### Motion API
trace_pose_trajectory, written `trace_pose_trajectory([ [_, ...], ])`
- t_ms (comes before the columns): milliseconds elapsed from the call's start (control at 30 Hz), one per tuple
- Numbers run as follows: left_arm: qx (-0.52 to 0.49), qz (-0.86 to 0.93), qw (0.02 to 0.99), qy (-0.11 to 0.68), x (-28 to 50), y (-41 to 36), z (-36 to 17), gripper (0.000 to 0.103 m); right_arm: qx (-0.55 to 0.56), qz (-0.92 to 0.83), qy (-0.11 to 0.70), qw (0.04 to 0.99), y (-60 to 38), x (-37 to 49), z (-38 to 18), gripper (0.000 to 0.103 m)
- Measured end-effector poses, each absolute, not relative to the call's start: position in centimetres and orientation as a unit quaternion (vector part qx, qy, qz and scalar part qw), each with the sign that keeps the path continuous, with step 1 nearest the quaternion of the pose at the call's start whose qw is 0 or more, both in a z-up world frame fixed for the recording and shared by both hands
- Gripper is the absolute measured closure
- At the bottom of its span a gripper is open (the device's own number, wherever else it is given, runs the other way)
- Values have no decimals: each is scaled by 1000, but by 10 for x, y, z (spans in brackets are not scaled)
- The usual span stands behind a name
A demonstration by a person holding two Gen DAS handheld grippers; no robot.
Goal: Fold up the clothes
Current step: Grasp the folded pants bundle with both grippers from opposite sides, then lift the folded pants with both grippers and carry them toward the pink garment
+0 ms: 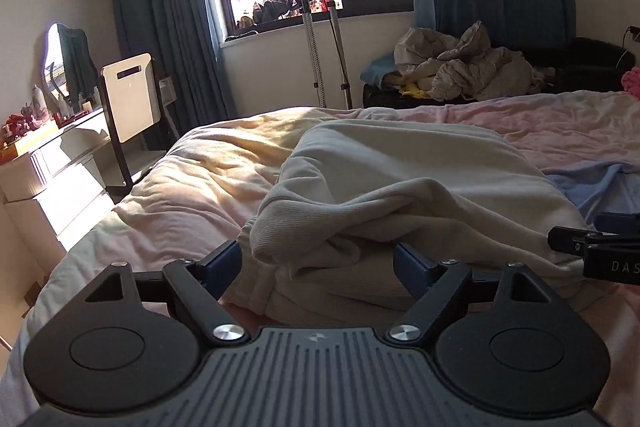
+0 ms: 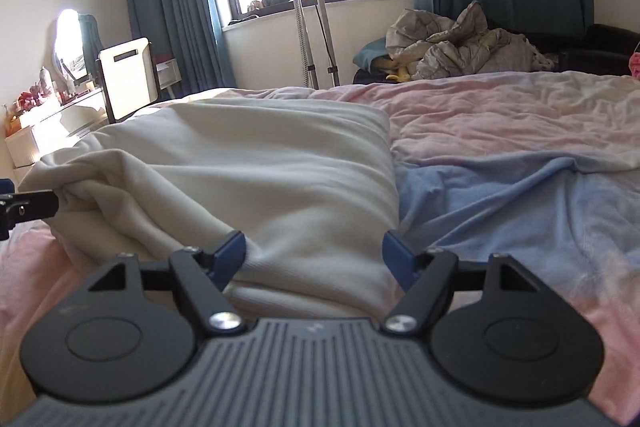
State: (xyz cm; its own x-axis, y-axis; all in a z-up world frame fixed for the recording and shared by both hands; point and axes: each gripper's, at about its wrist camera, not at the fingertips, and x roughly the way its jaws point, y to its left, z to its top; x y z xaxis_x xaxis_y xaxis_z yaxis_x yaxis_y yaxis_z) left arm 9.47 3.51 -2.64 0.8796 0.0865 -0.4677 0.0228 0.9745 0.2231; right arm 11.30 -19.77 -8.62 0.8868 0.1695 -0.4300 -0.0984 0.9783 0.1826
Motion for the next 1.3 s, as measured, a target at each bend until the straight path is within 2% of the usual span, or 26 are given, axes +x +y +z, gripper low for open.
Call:
trace_pose_trajectory([
  [133, 90, 53, 959, 262, 113, 45, -39, 16, 57, 59, 191, 978, -197, 110, -81, 27],
  [267, 39, 63, 965, 252, 128, 53, -42, 17, 54, 58, 197, 977, -197, 114, -85, 27],
  [333, 20, 72, 970, 233, 132, 55, -40, 29, 56, 60, 206, 975, -198, 116, -89, 27],
  [467, -11, 66, 975, 214, 143, 60, -39, 38, 83, 65, 221, 970, -205, 121, -94, 24],
  [533, -22, 62, 977, 201, 145, 61, -39, 58, 104, 65, 224, 967, -210, 123, -95, 21],
  [567, -30, 61, 979, 193, 145, 62, -39, 63, 111, 65, 222, 967, -212, 122, -94, 21],
  [600, -37, 59, 980, 185, 145, 63, -38, 72, 116, 65, 217, 967, -213, 121, -93, 21],
  [700, -93, 43, 982, 160, 138, 72, -24, 78, 123, 72, 193, 971, -212, 115, -83, 21],
  [833, -119, 43, 979, 161, 138, 82, -16, 79, 129, 92, 179, 971, -206, 112, -73, 21],
  [967, -137, 67, 963, 223, 154, 101, -44, 75, 126, 104, 232, 959, -200, 125, -86, 21],
  [1033, -150, 67, 959, 229, 155, 106, -52, 70, 116, 103, 250, 956, -197, 130, -95, 20],
  [1167, -169, 65, 954, 237, 152, 106, -45, 70, 130, 99, 256, 953, -201, 132, -97, 17],
  [1267, -232, 67, 935, 260, 141, 115, -44, 61, 149, 95, 260, 949, -207, 132, -100, 17],
  [1300, -259, 68, 925, 268, 137, 119, -44, 50, 154, 94, 261, 948, -209, 131, -100, 18],
])
